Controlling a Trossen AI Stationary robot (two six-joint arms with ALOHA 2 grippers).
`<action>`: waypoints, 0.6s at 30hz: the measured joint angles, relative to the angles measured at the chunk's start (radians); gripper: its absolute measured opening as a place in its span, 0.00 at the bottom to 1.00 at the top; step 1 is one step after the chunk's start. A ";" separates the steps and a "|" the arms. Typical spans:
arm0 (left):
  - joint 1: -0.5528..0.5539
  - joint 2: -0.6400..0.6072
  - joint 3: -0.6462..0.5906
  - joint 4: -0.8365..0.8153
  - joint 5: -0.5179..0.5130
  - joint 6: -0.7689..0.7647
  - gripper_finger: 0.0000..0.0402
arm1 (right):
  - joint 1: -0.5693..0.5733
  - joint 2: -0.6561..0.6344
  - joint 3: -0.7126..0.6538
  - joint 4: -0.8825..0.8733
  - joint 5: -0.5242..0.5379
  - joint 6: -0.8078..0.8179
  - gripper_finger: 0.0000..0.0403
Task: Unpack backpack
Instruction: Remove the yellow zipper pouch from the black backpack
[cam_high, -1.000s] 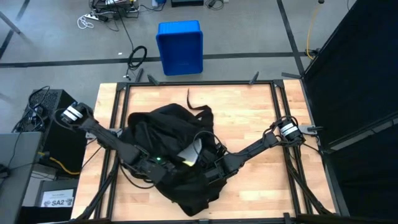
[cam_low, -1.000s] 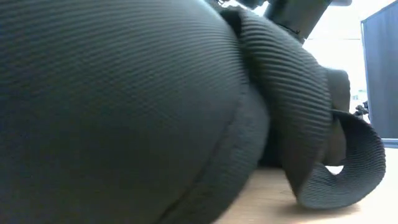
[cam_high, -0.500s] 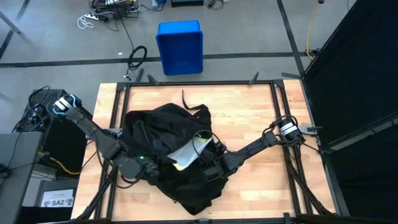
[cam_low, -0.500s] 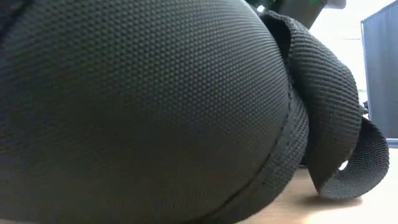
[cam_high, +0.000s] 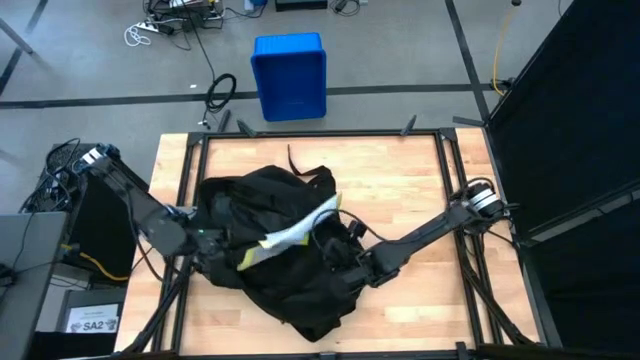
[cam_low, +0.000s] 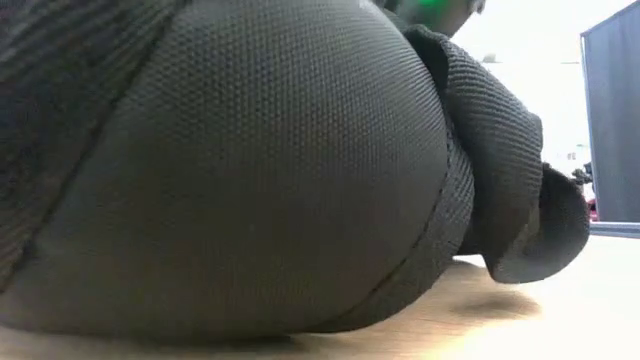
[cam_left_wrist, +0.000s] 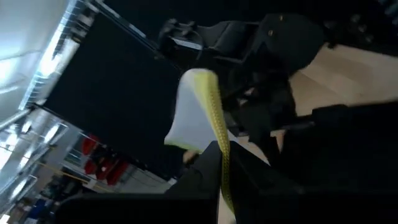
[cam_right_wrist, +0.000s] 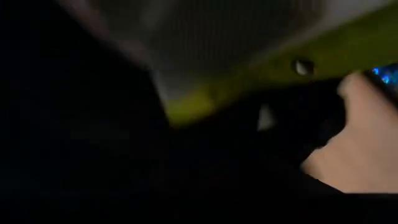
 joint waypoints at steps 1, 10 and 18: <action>0.000 -0.013 0.002 0.005 0.000 0.012 0.00 | 0.011 -0.020 0.000 0.006 0.026 -0.020 0.24; 0.000 -0.038 0.105 -0.051 0.034 0.077 0.00 | 0.084 -0.175 0.000 0.111 0.168 -0.174 0.26; 0.016 -0.024 0.210 -0.078 0.071 0.137 0.00 | 0.075 -0.244 0.000 0.174 0.105 -0.335 0.36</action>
